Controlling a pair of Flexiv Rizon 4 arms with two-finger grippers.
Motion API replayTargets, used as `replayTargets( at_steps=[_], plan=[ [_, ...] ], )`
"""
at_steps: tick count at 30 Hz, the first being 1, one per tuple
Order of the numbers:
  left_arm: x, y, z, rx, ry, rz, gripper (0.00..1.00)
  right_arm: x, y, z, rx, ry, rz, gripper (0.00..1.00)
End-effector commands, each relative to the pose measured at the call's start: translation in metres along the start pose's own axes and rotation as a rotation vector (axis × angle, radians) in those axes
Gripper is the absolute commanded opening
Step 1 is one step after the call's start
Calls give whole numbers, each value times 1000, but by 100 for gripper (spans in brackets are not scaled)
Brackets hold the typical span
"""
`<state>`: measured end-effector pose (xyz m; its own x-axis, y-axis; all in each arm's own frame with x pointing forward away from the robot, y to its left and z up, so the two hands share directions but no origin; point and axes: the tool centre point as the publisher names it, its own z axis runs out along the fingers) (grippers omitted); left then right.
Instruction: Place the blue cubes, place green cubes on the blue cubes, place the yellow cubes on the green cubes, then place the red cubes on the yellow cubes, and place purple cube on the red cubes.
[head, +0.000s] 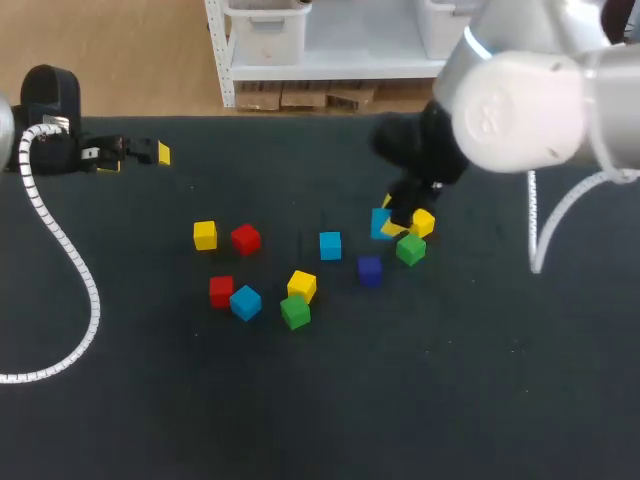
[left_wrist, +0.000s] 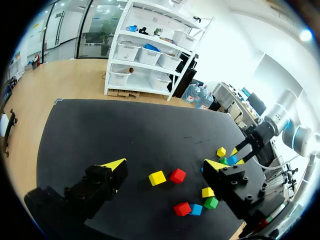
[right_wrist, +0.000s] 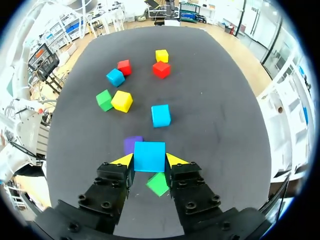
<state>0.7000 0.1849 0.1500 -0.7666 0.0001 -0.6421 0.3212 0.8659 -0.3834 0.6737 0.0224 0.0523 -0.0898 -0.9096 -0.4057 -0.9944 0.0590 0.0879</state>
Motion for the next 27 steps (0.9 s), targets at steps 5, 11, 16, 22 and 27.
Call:
replayTargets(
  at_steps=[5,11,16,22,27],
  plan=[
    [0,0,0,0,0,0,100,-7,-20,30,-54,5,-61,0],
    [0,0,0,0,0,0,100,-4,-22,44,-67,35,-78,0],
    [0,0,0,0,0,0,100,-5,-22,48,-68,37,-85,0],
    [0,0,0,0,0,0,100,-6,-20,51,-71,37,-87,0],
    [0,0,0,0,0,0,100,-3,-20,54,-74,34,-83,0]
  ],
)
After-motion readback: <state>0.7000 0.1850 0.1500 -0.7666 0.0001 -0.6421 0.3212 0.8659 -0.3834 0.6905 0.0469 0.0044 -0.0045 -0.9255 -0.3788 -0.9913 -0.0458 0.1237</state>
